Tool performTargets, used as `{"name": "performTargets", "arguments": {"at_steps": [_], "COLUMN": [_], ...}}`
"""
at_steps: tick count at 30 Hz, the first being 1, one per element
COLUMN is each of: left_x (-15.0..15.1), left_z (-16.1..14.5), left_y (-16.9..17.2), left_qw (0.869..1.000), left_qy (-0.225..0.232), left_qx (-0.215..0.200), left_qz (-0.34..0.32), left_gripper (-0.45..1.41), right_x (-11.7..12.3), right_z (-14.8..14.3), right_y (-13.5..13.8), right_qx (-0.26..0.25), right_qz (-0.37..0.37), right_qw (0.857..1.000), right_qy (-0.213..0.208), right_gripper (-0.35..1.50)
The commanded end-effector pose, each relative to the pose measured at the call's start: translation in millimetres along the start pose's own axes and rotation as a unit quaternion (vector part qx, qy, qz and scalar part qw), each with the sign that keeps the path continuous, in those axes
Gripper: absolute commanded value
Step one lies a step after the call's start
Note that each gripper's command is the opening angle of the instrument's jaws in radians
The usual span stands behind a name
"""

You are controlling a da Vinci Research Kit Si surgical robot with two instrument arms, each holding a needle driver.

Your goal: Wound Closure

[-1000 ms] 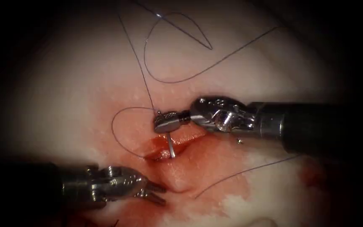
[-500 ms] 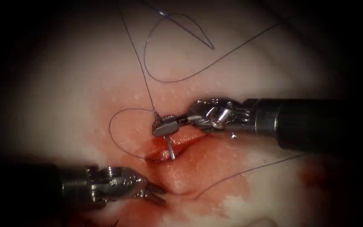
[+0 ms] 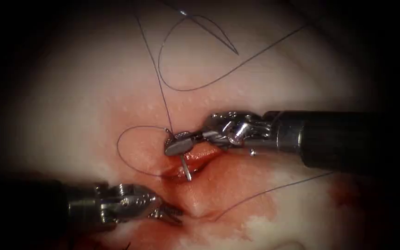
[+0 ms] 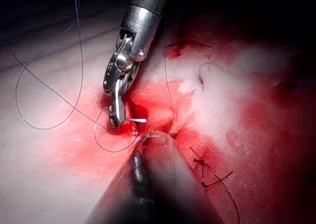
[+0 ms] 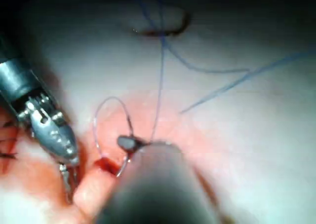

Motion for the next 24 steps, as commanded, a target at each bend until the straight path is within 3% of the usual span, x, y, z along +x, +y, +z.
{"name": "performTargets", "arguments": {"at_steps": [1, 24], "left_x": [0.0, -0.1], "left_z": [0.8, 0.6], "left_y": [-0.1, -0.2], "left_qw": [1.000, 1.000], "left_qy": [0.000, 0.000], "left_qx": [-0.001, -0.002], "left_qz": [0.000, 0.001], "left_gripper": [0.14, 0.14], "right_x": [0.2, -1.8], "right_z": [0.5, 1.5], "right_y": [0.3, -0.6], "right_qx": [0.000, 0.017], "right_qz": [0.001, 0.031], "right_qw": [1.000, 0.999], "right_qy": [-0.001, -0.011], "right_gripper": [-0.35, -0.35]}}
